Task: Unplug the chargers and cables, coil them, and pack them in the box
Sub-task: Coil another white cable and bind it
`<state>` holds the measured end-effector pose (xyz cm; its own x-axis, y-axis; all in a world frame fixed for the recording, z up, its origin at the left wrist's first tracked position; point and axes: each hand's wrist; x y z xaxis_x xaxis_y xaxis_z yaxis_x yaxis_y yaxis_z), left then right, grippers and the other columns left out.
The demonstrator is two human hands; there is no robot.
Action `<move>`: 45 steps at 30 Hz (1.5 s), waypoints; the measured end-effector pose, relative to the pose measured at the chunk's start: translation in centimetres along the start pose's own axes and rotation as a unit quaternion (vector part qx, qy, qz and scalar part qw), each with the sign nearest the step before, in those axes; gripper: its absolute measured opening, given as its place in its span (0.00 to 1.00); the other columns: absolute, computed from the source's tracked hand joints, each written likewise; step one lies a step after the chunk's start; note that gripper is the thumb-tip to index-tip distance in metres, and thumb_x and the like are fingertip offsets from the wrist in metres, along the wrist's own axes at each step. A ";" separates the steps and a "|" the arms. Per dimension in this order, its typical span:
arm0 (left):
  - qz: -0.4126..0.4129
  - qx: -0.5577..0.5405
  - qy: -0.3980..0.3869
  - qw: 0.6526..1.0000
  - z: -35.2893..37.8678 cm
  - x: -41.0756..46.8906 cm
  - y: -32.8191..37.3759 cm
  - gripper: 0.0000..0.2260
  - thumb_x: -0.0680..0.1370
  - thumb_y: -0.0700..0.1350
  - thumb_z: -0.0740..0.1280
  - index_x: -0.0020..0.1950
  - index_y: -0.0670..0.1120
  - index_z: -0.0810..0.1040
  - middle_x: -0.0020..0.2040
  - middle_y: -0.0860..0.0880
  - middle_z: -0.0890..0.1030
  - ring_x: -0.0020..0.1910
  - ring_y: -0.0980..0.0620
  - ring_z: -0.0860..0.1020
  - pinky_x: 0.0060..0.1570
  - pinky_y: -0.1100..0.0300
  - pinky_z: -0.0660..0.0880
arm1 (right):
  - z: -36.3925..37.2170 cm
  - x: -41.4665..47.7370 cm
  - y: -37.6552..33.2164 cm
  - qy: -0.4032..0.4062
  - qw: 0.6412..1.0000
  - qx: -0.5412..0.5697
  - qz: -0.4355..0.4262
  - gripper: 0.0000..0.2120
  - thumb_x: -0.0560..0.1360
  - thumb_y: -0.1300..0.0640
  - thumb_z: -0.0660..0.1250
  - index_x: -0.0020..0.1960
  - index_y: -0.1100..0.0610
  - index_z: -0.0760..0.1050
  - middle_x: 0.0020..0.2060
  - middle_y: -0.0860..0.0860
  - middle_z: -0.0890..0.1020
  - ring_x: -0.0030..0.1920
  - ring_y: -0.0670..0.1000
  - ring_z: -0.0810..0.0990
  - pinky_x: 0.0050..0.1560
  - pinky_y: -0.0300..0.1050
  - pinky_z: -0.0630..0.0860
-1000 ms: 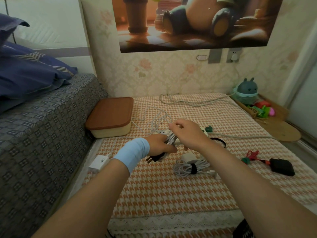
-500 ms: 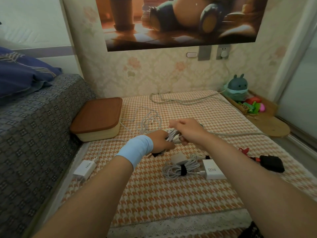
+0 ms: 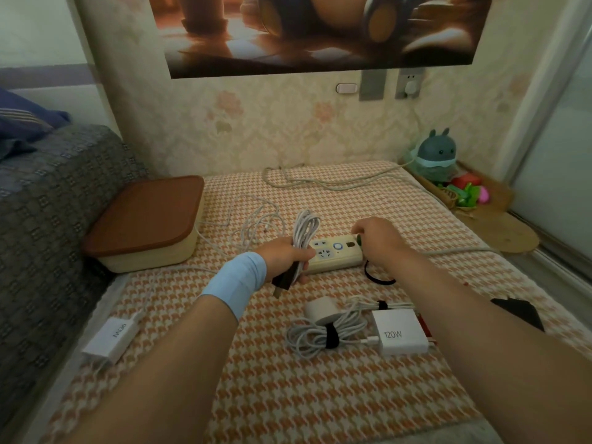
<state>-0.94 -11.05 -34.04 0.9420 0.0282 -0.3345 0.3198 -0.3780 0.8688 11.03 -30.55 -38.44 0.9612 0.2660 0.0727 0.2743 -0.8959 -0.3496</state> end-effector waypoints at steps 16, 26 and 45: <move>0.036 -0.143 0.050 0.988 -0.2 -0.8 -1.1 0.06 0.81 0.45 0.66 0.49 0.43 0.76 0.38 0.45 0.78 0.32 0.45 0.76 0.42 0.51 0.78 | -2.3 -1.7 -4.1 0.094 0.969 0.213 -0.078 0.09 0.76 0.65 0.69 0.48 0.53 0.83 0.39 0.47 0.83 0.39 0.45 0.80 0.46 0.43 0.80; 0.085 -0.255 0.081 0.960 -2.6 -7.6 -3.2 0.10 0.80 0.42 0.65 0.60 0.41 0.78 0.55 0.44 0.84 0.30 0.53 0.78 0.38 0.54 0.77 | -5.0 -9.8 -11.2 -0.168 0.814 0.543 -0.121 0.12 0.80 0.71 0.64 0.60 0.59 0.75 0.42 0.55 0.84 0.28 0.49 0.78 0.31 0.43 0.77; 0.062 -0.119 0.133 0.982 -4.4 -13.6 -6.2 0.07 0.80 0.45 0.65 0.56 0.44 0.77 0.49 0.42 0.83 0.32 0.46 0.77 0.37 0.52 0.78 | -4.9 -15.9 -15.0 -0.155 0.910 0.369 -0.105 0.05 0.79 0.60 0.70 0.51 0.58 0.85 0.33 0.45 0.85 0.27 0.48 0.76 0.26 0.35 0.69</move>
<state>-15.30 -4.99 -33.25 0.9583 0.2485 -0.1413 0.1863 -0.1682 0.9680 -8.21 -23.12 -29.76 0.8044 0.5938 -0.0179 0.2465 -0.3611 -0.8994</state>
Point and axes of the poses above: each hand's wrist, its own x-axis towards the middle knuckle, its own z-axis out of the palm, y = z × x
